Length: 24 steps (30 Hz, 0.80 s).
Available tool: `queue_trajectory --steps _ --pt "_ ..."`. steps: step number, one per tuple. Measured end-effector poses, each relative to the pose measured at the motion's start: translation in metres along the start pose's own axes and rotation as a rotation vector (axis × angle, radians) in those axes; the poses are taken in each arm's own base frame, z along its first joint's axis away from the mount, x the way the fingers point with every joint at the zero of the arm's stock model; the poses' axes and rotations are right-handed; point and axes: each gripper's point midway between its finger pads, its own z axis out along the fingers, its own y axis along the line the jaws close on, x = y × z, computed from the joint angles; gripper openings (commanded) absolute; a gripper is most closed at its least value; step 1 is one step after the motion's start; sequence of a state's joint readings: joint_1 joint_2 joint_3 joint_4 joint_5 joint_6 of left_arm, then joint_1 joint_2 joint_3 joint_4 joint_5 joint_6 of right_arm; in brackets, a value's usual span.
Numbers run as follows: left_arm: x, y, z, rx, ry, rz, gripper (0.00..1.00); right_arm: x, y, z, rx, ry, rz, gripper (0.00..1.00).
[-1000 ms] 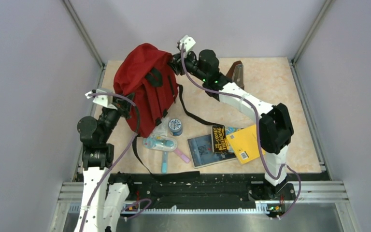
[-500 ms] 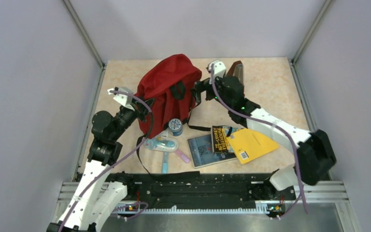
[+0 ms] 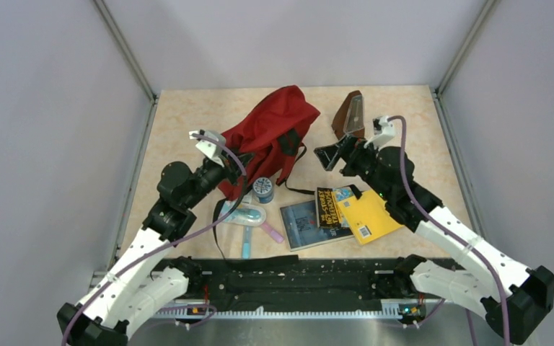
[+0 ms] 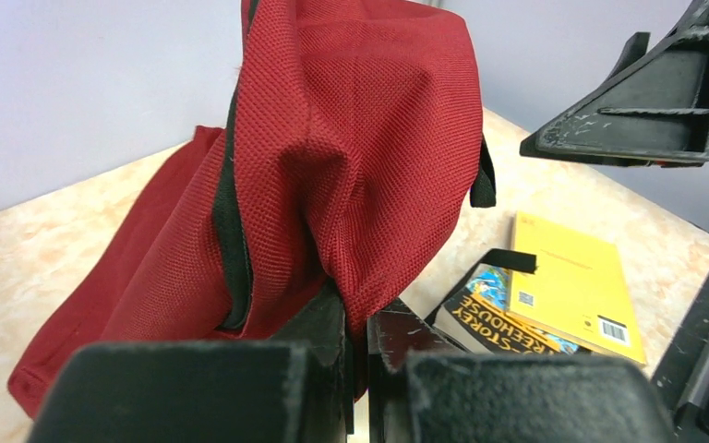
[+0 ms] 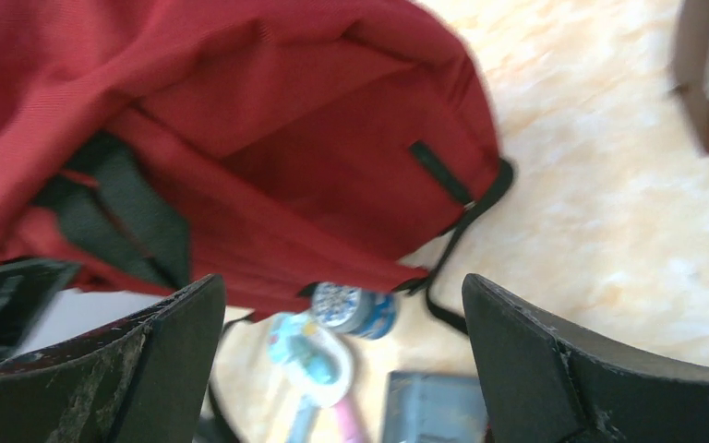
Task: Pack the student bag
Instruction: Place the student bag at the center of the board.
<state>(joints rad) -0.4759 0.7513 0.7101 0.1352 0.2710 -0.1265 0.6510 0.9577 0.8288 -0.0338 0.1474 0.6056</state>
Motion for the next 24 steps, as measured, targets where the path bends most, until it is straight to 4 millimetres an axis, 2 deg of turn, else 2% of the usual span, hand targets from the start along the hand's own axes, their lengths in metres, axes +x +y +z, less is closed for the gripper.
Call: queue_trajectory --steps 4,8,15,18,20,22,24 --pt "0.008 -0.015 0.008 0.048 0.034 -0.006 0.00 0.007 0.018 -0.015 -0.109 0.006 0.168 0.98" --pt "0.017 -0.032 0.013 0.098 0.068 0.003 0.00 0.011 0.033 -0.017 -0.187 0.025 0.280 0.99" --pt "0.037 -0.060 0.021 0.185 0.139 0.019 0.05 0.003 0.054 -0.012 -0.271 0.010 0.364 0.99" --pt "0.049 -0.073 0.023 0.228 0.183 0.035 0.09 0.010 0.054 -0.003 -0.273 0.028 0.370 0.97" --pt "0.059 -0.082 0.024 0.256 0.220 0.047 0.17 0.016 0.051 0.004 -0.259 0.044 0.371 0.88" --pt "0.067 -0.089 0.025 0.275 0.249 0.061 0.35 0.022 0.048 0.009 -0.248 0.057 0.369 0.73" --pt "0.073 -0.095 0.023 0.295 0.275 0.070 0.48 0.026 0.044 0.009 -0.246 0.052 0.369 0.58"
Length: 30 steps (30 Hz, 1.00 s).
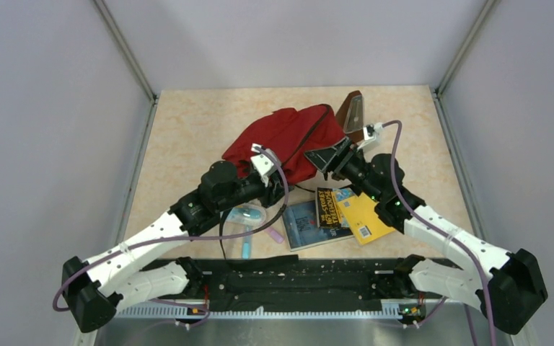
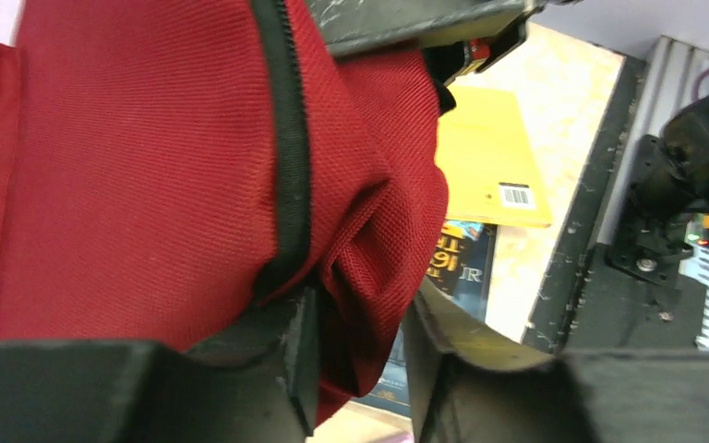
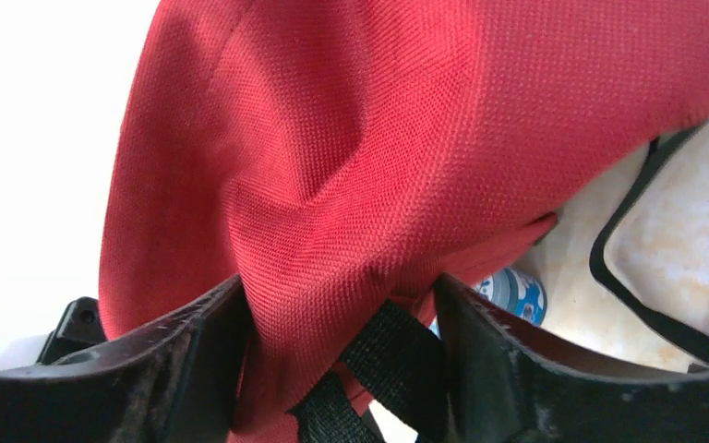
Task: Pack the student bag
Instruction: Place the student bag at the center of the board.
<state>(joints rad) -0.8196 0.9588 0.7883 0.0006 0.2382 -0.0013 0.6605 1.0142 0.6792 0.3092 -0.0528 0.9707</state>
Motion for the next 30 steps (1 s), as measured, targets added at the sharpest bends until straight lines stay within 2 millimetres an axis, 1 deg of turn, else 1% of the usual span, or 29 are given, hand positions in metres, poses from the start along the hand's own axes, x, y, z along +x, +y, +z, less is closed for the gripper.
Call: queue_trajectory --steps 1,3,5,6,7,8,10,12,13,14,15,16,17,20,21,22,24,26,30 --pt "0.002 -0.004 0.000 0.010 0.012 0.000 0.52 0.003 -0.005 -0.001 0.005 -0.003 0.002 0.52" --pt "0.002 -0.009 -0.001 0.019 0.025 -0.008 0.63 0.007 -0.016 -0.007 0.023 -0.011 -0.002 0.35" --pt "0.000 -0.012 -0.004 0.021 0.024 -0.028 0.68 0.009 -0.031 -0.016 0.058 -0.032 -0.012 0.22" --pt "-0.002 -0.013 -0.007 0.018 0.018 -0.043 0.70 0.010 -0.043 -0.024 0.092 -0.054 -0.019 0.16" --pt "-0.004 -0.014 -0.010 0.016 0.011 -0.053 0.72 0.009 -0.045 -0.027 0.102 -0.059 -0.027 0.13" --pt "-0.009 -0.015 -0.014 0.012 -0.004 -0.071 0.76 0.008 -0.052 -0.032 0.124 -0.074 -0.038 0.12" --pt "-0.021 -0.014 -0.025 -0.011 -0.056 -0.099 0.79 0.006 -0.061 -0.040 0.159 -0.097 -0.061 0.09" --pt "-0.028 -0.011 -0.041 -0.054 -0.119 -0.143 0.80 0.003 -0.070 -0.048 0.196 -0.119 -0.087 0.09" --pt "-0.028 -0.009 -0.047 -0.077 -0.140 -0.165 0.82 0.002 -0.075 -0.052 0.218 -0.127 -0.103 0.09" --pt "-0.023 -0.005 -0.054 -0.112 -0.157 -0.198 0.83 0.002 -0.080 -0.054 0.234 -0.131 -0.113 0.11" --pt "-0.017 0.000 -0.059 -0.143 -0.170 -0.223 0.84 0.002 -0.085 -0.056 0.258 -0.134 -0.125 0.15" --pt "-0.010 0.005 -0.064 -0.180 -0.188 -0.250 0.85 0.003 -0.093 -0.058 0.283 -0.134 -0.136 0.21" --pt "-0.001 0.009 -0.067 -0.209 -0.192 -0.270 0.85 0.004 -0.098 -0.060 0.303 -0.133 -0.146 0.30" --pt "0.036 0.024 -0.072 -0.309 -0.177 -0.325 0.88 0.014 -0.123 -0.070 0.378 -0.110 -0.177 0.59" --pt "0.048 0.028 -0.073 -0.336 -0.164 -0.337 0.89 0.018 -0.131 -0.074 0.402 -0.102 -0.186 0.66" --pt "0.056 0.030 -0.073 -0.352 -0.154 -0.344 0.90 0.021 -0.138 -0.078 0.425 -0.092 -0.194 0.70" --pt "0.070 0.034 -0.072 -0.378 -0.135 -0.351 0.92 0.025 -0.149 -0.087 0.467 -0.076 -0.211 0.77" --pt "0.074 0.036 -0.071 -0.387 -0.121 -0.341 0.92 0.026 -0.156 -0.094 0.496 -0.072 -0.224 0.82" --pt "0.078 0.043 -0.064 -0.394 -0.087 -0.292 0.93 0.017 -0.153 -0.111 0.509 -0.114 -0.229 0.88"
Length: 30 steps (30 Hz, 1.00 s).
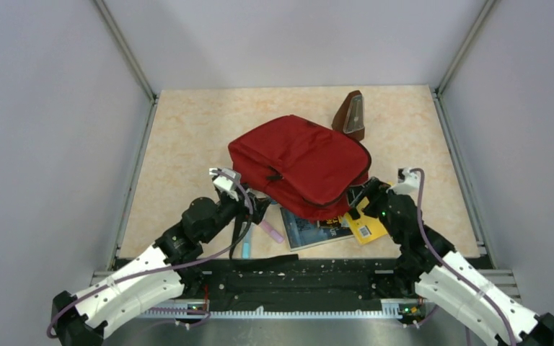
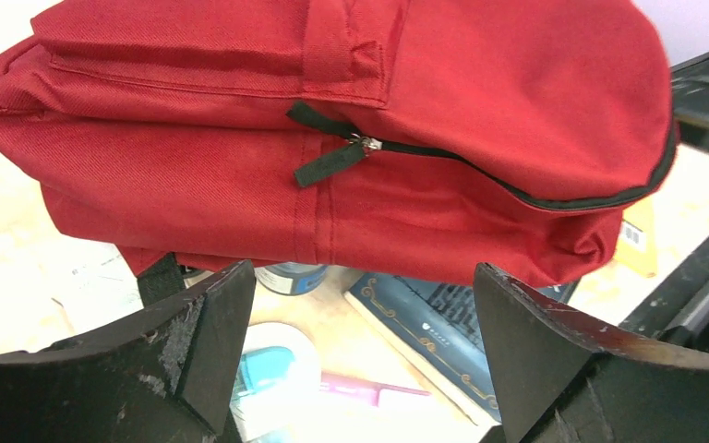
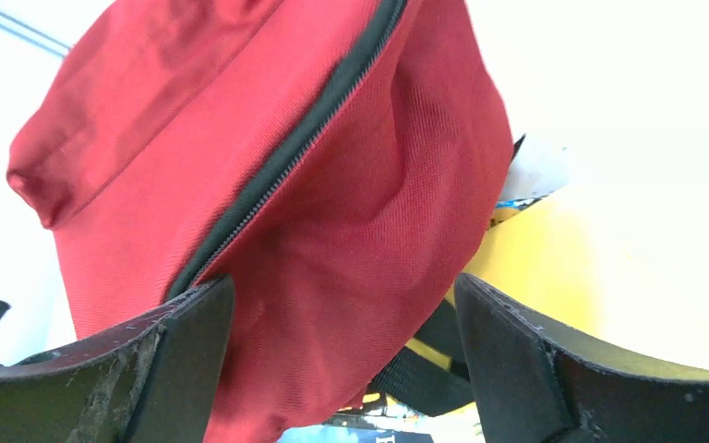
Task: Pack the student bag
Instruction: Place the student bag at the center of the board.
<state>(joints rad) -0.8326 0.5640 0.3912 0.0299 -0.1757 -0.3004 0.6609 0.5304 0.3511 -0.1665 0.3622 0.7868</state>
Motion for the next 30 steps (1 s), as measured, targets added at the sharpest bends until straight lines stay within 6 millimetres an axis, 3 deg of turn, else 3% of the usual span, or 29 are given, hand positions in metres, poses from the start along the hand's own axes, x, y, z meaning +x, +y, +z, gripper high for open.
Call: queue_trajectory --steps 11,17,22,27,30 --pt "0.004 0.038 0.036 -0.011 0.099 0.069 0.92 -0.039 -0.022 -0.046 0.021 -0.173 0.038 0.94" --pt "0.009 0.025 0.056 0.089 0.167 0.115 0.86 -0.050 -0.027 -0.059 0.044 -0.201 0.027 0.92" --pt "0.007 0.019 0.069 0.139 0.181 0.155 0.81 -0.047 -0.031 -0.060 0.059 -0.186 0.016 0.92" --pt "0.021 0.020 0.075 0.157 0.218 0.172 0.81 -0.045 -0.033 -0.060 0.065 -0.179 0.011 0.92" --pt "0.030 0.019 0.077 0.175 0.245 0.172 0.74 -0.045 -0.032 -0.060 0.065 -0.178 0.011 0.92"
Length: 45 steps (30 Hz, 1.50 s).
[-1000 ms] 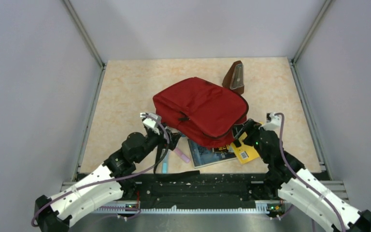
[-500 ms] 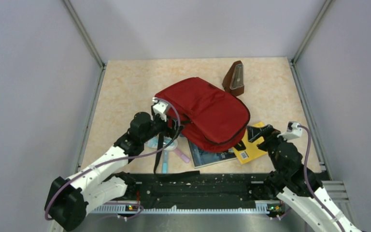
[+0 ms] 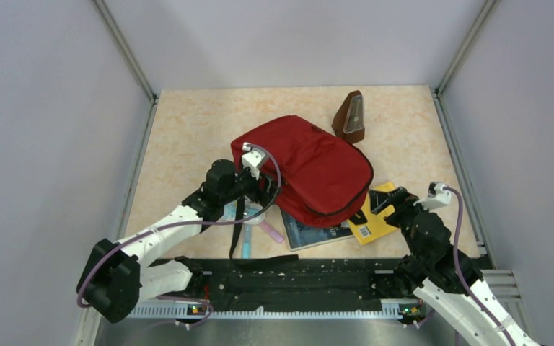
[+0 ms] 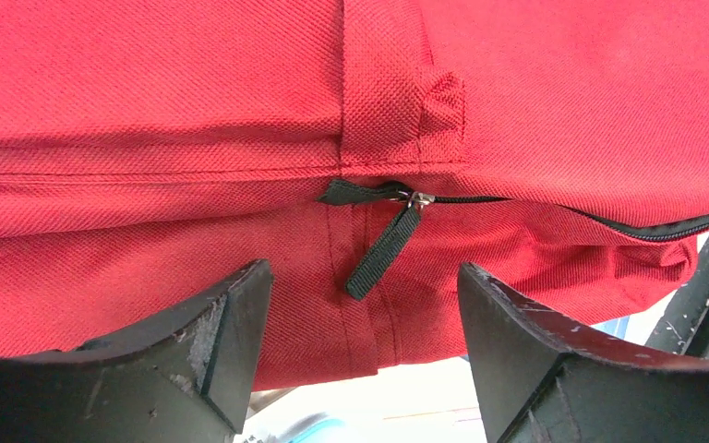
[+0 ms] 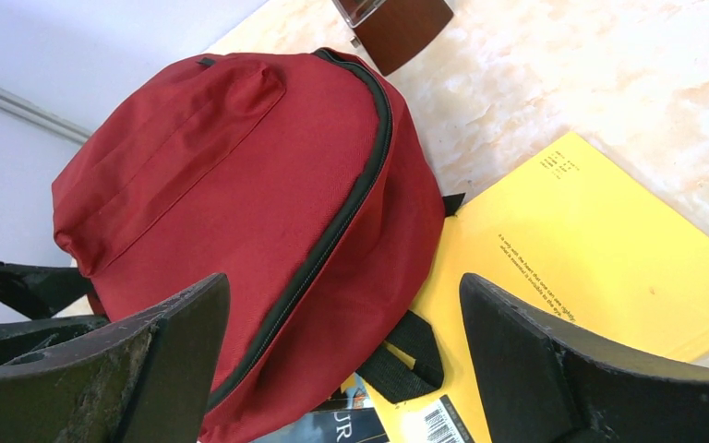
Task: Pack the student bag
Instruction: Place the student bag at the center of the board, then unzip the student bag at the center of the board.
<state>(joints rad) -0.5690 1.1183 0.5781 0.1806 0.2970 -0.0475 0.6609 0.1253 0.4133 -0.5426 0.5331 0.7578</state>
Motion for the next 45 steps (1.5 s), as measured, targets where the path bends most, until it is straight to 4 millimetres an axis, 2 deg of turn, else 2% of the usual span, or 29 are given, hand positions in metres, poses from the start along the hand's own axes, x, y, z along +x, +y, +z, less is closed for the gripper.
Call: queue_trajectory --steps 2,4,10,16,18,24,30,33,37,43,45 --pt "0.003 -0.001 0.002 0.011 0.011 0.000 0.63 0.000 0.000 0.000 -0.001 0.001 0.000 0.92" --pt "0.005 -0.002 0.003 0.019 0.014 0.002 0.57 0.000 0.000 0.000 -0.002 0.002 0.001 0.92" --pt "0.002 -0.004 0.006 0.037 -0.002 0.010 0.45 0.003 0.000 0.001 -0.004 0.006 0.001 0.92" --pt "0.006 -0.007 0.011 0.061 0.007 -0.008 0.08 0.012 -0.001 0.004 -0.007 0.025 -0.003 0.92" --pt "0.006 -0.009 0.012 0.067 0.010 -0.015 0.00 0.012 0.000 0.005 -0.011 0.029 -0.003 0.92" --pt "0.000 -0.017 0.009 0.074 -0.011 -0.019 0.00 0.021 0.004 0.009 -0.016 0.069 -0.019 0.94" --pt "-0.009 -0.039 -0.006 0.090 -0.050 -0.013 0.00 0.037 0.006 0.016 -0.023 0.125 -0.037 0.95" --pt "-0.007 -0.050 -0.012 0.093 -0.053 -0.012 0.00 0.049 0.006 0.019 -0.033 0.160 -0.040 0.97" --pt "0.004 -0.057 -0.023 0.093 -0.039 -0.031 0.00 0.062 0.011 0.022 -0.067 0.202 -0.026 0.98" --pt "0.009 -0.059 -0.031 0.085 -0.036 -0.063 0.00 0.066 0.023 0.024 -0.121 0.215 0.000 0.98" --pt "0.008 -0.060 -0.033 0.087 -0.039 -0.069 0.00 0.067 0.025 0.024 -0.128 0.219 0.004 0.93"
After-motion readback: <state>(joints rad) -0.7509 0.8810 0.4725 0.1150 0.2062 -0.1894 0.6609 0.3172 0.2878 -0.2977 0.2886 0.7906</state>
